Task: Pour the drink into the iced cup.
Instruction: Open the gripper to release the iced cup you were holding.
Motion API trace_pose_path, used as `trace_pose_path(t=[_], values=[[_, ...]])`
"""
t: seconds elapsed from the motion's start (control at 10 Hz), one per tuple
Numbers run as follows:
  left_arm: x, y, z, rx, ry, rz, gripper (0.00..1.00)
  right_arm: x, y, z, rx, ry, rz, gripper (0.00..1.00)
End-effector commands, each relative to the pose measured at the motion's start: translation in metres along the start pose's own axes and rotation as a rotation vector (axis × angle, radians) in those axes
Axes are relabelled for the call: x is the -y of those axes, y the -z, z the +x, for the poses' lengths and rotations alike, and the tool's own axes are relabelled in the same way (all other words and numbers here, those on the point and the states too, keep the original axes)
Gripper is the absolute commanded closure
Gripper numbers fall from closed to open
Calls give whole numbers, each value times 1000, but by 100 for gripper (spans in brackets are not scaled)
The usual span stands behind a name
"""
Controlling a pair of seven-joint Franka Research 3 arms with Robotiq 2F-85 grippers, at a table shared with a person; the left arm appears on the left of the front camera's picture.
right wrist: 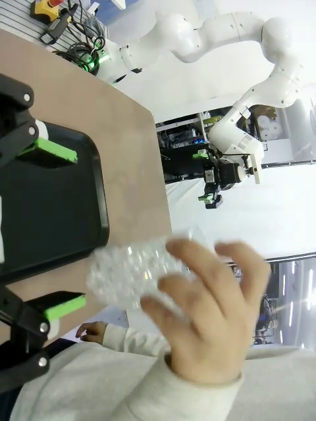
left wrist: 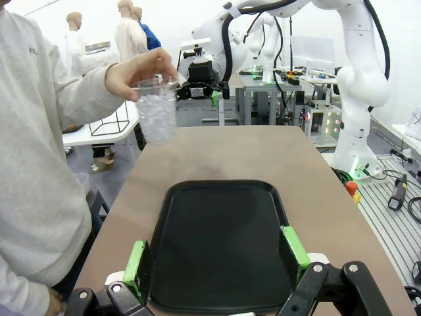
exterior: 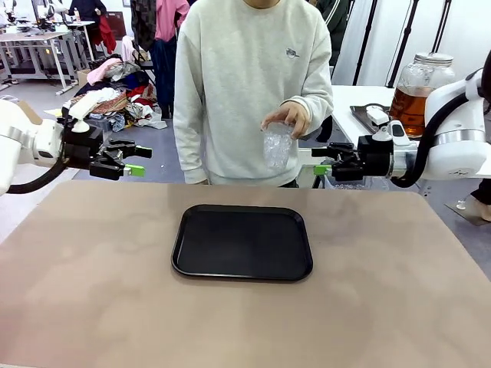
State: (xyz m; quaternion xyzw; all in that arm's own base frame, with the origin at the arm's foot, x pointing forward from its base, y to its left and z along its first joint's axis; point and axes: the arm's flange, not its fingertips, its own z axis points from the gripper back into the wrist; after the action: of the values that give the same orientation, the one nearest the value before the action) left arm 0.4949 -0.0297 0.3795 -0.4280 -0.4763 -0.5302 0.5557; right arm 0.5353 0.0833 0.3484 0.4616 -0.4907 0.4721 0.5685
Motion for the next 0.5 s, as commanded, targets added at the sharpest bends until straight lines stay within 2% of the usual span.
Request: trace_pose_path(t=[0.0,0.4], values=[[1,-1,2,5,3,-2,0,-7,-5,-1,8,-17,8,0],[1,-1,2,5,3,-2,0,0,-1,0,1,1,-1,0]])
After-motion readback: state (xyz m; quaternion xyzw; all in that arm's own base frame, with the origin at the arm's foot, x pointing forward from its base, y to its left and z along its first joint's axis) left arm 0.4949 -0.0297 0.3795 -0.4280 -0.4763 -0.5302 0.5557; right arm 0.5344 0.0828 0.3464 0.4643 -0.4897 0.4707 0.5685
